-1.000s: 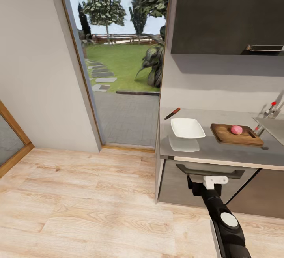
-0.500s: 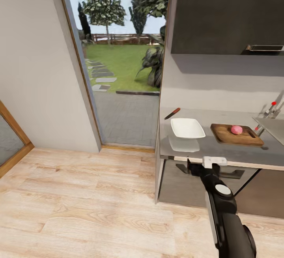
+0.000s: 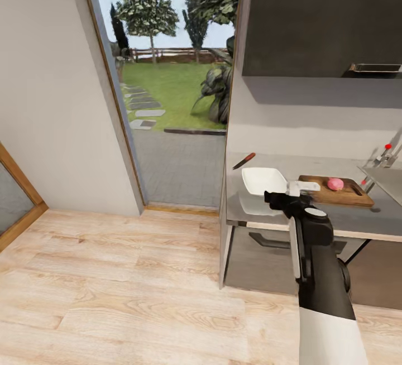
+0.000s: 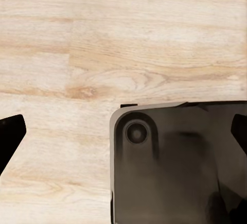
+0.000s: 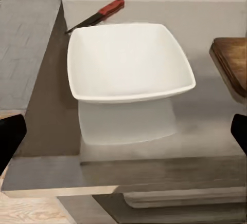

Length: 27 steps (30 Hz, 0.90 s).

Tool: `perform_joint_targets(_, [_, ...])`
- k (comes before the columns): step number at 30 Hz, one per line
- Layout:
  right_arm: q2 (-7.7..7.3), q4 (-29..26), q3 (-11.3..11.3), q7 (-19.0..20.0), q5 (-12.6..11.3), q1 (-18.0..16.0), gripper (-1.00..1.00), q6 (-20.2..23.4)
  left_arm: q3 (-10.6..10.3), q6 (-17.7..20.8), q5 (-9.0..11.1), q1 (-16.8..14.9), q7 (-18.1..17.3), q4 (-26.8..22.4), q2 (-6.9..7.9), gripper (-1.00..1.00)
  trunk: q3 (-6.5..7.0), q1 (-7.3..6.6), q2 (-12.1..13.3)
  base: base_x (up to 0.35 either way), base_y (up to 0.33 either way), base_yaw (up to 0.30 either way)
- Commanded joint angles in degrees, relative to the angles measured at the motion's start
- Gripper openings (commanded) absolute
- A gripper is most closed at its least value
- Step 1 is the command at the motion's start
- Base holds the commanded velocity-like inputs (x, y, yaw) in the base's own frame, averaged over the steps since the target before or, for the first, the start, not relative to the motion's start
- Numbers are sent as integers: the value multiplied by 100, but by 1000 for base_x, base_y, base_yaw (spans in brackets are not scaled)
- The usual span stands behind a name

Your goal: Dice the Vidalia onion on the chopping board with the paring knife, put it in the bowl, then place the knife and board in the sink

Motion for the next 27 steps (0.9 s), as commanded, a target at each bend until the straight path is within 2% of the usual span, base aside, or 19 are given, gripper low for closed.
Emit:
perform_joint_targets(1, [5, -5, -7, 32, 39, -62, 100, 71, -52, -6, 54, 2, 20, -12, 3, 100, -10, 4, -10, 97, 0, 0])
perform_joint_targets(8, [5, 4, -7, -93, 32, -744, 100, 625, -56, -4, 52, 2, 19, -12, 0, 100, -10, 4, -10, 230, 0, 0])
perform_joint_targets(12, [5, 31, -7, -237, 19, -1060, 100, 755, -57, -1, 53, 2, 19, -13, 0, 100, -10, 4, -10, 310, 0, 0])
perform_joint_targets(16, [5, 46, 2, -280, 14, -1207, 100, 798, -57, 2, 54, 2, 19, -10, 0, 100, -10, 4, -10, 316, 0, 0])
perform_joint_targets(22, [5, 50, 74, -286, 13, -1228, 100, 803, -57, 3, 53, 2, 19, -13, 0, 100, -10, 4, -10, 317, -7, 0])
perform_joint_targets(27, [5, 75, 91, -287, 10, -1230, 100, 798, -57, 2, 52, 2, 19, -11, 0, 100, -10, 4, -10, 281, -142, 0])
